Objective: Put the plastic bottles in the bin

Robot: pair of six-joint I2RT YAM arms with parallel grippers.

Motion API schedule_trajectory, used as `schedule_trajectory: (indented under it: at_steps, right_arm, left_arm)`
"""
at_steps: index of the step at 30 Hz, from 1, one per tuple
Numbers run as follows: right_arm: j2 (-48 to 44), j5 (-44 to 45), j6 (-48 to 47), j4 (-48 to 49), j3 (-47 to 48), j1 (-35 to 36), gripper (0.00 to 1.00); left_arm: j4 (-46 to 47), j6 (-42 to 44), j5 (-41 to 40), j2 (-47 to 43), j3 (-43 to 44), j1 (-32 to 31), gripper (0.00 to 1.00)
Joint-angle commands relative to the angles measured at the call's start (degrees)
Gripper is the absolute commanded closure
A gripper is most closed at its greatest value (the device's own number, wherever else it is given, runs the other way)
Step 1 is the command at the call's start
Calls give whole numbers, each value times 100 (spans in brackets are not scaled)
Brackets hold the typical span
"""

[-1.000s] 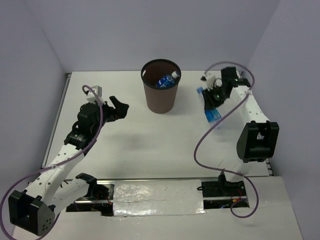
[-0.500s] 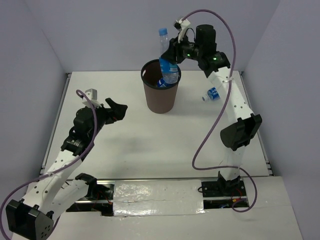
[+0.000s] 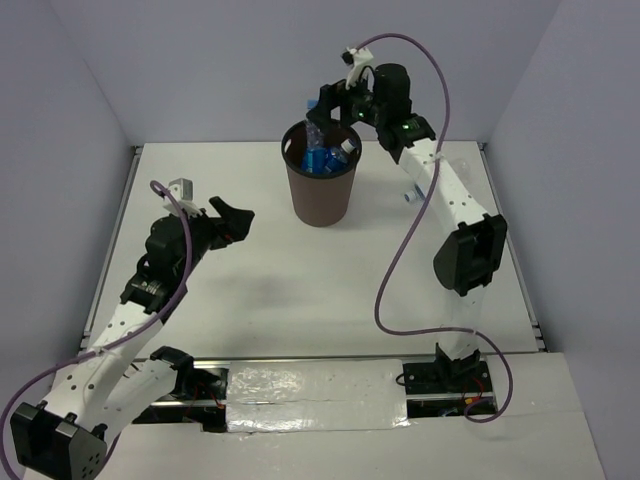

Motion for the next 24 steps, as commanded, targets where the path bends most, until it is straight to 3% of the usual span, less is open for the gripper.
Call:
schedule_trajectory:
  at_steps: [1, 10, 16, 24]
  right_arm:
    - [-822, 474, 179, 800, -319, -408, 0]
    - [-1106, 1641, 1232, -306, -1418, -1428, 0]
    - [-122, 3135, 2068, -1818, -795, -1824, 0]
    - [502, 3260, 2745, -1995, -1014, -2422, 0]
  left_arm:
    - [206, -104, 76, 76, 13, 20, 0]
    - [285, 20, 85, 339, 110, 29, 1]
    - [417, -7, 217, 629, 145, 29, 1]
    - [426, -68, 243, 876, 233, 29, 1]
